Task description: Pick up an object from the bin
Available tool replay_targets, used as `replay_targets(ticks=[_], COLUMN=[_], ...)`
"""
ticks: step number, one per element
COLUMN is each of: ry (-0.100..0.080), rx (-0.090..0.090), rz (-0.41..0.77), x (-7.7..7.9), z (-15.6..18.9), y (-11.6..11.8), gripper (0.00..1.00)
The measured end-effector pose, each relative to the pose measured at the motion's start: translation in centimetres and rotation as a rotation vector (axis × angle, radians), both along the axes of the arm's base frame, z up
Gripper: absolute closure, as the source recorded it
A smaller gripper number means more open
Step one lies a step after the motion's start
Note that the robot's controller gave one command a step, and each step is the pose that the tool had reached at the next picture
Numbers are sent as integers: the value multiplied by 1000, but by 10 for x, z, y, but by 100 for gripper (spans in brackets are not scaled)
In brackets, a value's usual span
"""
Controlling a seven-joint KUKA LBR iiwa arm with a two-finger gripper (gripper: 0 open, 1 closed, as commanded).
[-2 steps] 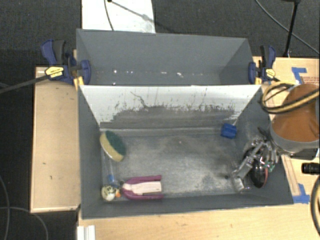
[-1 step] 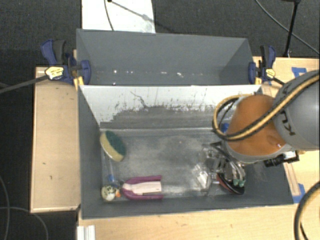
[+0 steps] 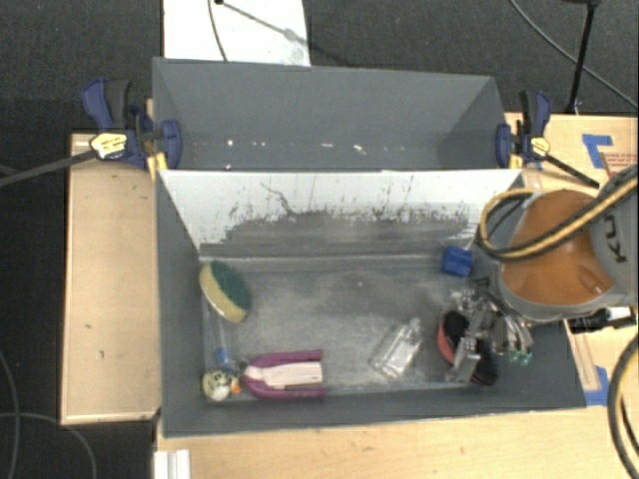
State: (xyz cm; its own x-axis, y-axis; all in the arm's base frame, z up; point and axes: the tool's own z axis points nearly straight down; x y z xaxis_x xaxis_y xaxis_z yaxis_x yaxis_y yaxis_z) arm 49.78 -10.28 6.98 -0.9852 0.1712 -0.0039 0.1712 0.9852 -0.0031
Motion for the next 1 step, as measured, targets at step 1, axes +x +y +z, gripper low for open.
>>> replay_targets(ticks=[1], ry=[0], rx=[4], rz=[-135], x=[-19], z=[1], y=[-14], gripper=[0])
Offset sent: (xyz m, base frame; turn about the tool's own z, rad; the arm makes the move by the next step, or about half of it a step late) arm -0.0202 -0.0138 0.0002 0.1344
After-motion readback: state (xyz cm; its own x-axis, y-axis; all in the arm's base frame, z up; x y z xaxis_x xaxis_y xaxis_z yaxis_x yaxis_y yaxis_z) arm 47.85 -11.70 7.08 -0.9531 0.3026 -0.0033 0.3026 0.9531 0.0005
